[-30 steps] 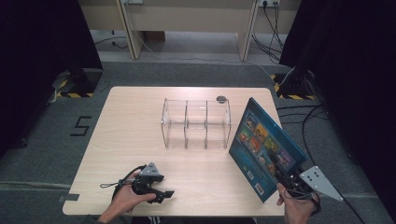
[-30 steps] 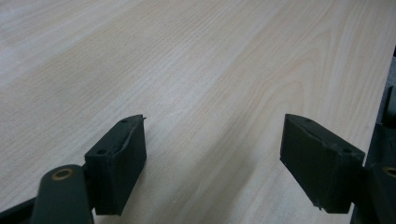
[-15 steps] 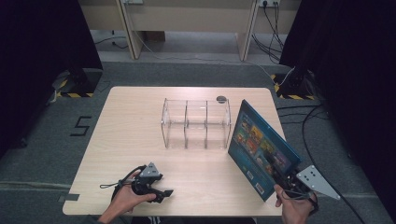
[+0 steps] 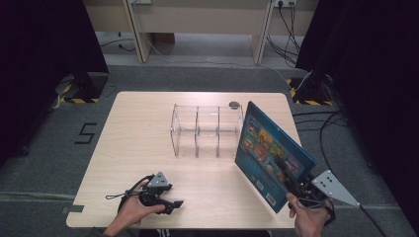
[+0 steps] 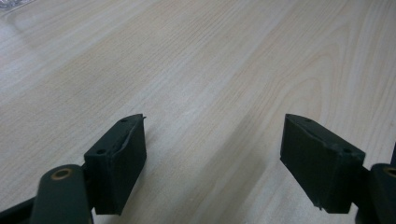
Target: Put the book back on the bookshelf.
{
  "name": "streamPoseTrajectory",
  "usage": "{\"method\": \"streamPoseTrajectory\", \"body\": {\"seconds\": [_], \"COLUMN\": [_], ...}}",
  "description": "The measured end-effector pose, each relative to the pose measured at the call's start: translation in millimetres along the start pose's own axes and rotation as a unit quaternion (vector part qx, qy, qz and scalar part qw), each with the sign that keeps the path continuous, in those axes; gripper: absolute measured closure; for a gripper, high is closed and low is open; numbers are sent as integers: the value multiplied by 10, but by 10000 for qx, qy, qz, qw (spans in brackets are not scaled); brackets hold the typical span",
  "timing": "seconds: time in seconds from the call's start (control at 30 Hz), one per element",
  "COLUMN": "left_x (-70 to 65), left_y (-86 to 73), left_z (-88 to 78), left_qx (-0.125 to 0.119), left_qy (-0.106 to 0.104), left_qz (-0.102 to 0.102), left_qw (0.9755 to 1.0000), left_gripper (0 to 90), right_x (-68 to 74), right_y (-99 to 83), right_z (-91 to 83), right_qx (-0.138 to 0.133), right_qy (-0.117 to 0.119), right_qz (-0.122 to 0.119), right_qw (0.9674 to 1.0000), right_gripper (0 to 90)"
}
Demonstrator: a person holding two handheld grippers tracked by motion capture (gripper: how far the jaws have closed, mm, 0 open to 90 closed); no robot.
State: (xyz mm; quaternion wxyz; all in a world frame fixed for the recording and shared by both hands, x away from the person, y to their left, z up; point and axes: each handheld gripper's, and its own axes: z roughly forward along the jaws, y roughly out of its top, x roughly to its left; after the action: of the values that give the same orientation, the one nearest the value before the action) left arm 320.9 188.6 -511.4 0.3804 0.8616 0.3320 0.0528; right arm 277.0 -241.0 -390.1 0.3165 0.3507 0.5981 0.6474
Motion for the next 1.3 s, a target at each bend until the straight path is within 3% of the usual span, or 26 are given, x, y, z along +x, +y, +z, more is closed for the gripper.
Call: {"method": "streamPoseTrajectory", "body": {"seconds": [0.17,0.27,0.3,0.33,0.37,0.67,1.3], "left_x": [-13,-54,-54,-72,-75,-74,-76], "left_y": [-9,-26,-26,-31,-34,-74,-88], "left_z": [3,34,34,46,53,80,94], "left_qx": [-6,-6,-6,12,4,-148,-199], "left_qy": [37,245,245,323,333,338,299], "left_qz": [93,476,476,637,672,670,722], "left_qw": [9999,9986,9986,9974,9972,9971,9967], "left_gripper": [217,207,202,199,196,111,74], "right_x": [19,40,40,49,52,80,66], "right_y": [8,34,34,51,60,103,43], "right_z": [118,225,225,282,313,575,1021], "right_qx": [44,46,46,33,17,-12,34], "right_qy": [31,32,32,18,13,-2,-270], "right_qz": [-7,-31,-31,-15,-15,4,35], "right_qw": [10000,10000,10000,10000,10000,10000,9996], "right_gripper": [829,829,829,829,829,829,828]}}
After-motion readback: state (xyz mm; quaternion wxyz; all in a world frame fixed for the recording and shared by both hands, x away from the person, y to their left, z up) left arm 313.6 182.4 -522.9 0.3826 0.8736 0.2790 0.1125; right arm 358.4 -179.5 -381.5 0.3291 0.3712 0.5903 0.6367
